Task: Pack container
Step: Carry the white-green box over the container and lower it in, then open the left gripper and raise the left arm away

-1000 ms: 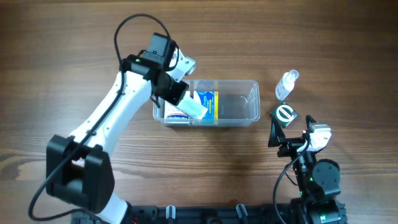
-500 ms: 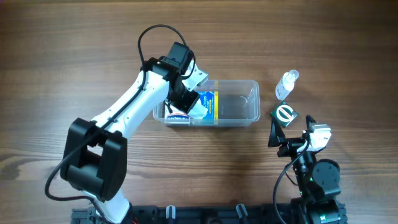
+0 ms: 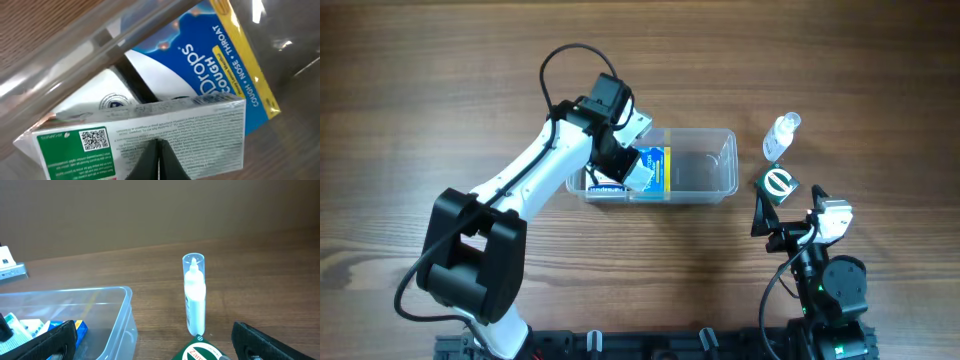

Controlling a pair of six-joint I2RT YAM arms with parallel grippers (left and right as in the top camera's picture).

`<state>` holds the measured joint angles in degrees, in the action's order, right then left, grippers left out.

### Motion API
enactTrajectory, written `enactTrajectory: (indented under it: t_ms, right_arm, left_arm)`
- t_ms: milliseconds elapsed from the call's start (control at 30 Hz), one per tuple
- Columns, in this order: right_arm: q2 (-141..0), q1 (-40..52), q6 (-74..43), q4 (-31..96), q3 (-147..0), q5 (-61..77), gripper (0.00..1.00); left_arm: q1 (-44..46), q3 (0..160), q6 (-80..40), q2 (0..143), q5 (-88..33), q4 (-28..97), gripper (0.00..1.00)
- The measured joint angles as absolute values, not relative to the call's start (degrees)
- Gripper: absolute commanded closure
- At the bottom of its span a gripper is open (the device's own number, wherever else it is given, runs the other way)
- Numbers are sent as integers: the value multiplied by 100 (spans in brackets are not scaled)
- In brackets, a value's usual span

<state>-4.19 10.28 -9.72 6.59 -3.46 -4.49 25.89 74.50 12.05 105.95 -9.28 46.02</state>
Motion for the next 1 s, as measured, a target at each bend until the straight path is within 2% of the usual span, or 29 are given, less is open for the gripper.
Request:
enactTrajectory:
  t_ms: [400, 500, 633, 833, 867, 933, 967, 1000]
  right_arm:
    - [-419, 1028, -972, 659, -346, -449, 0]
    - [-419, 1028, -972, 659, -346, -449, 0]
    - [-419, 1028, -972, 659, -346, -449, 0]
    - [-419, 1028, -972, 659, -346, -449, 0]
    - [-419, 1028, -972, 659, -346, -449, 0]
    - [-419, 1028, -972, 659, -346, -449, 0]
    - [-419, 1028, -972, 659, -346, -449, 0]
    - [-419, 1028, -972, 659, -346, -449, 0]
  left_arm:
    - [2600, 7406, 1079, 10547, -816, 4556, 96]
    - [2600, 7360, 1057, 10418, -742, 4560, 92]
    - [2598, 7290, 1002, 9939, -600, 4576, 87]
    - [2473, 7284, 705, 8831, -416, 4451, 87]
    - [2373, 7284, 519, 8718, -325, 4449, 85]
    - [1973, 7284, -78, 8545, -62, 4451, 66]
    - [1680, 7284, -454, 8497, 62, 4447, 66]
    - [1474, 7284, -622, 8484, 104, 4449, 60]
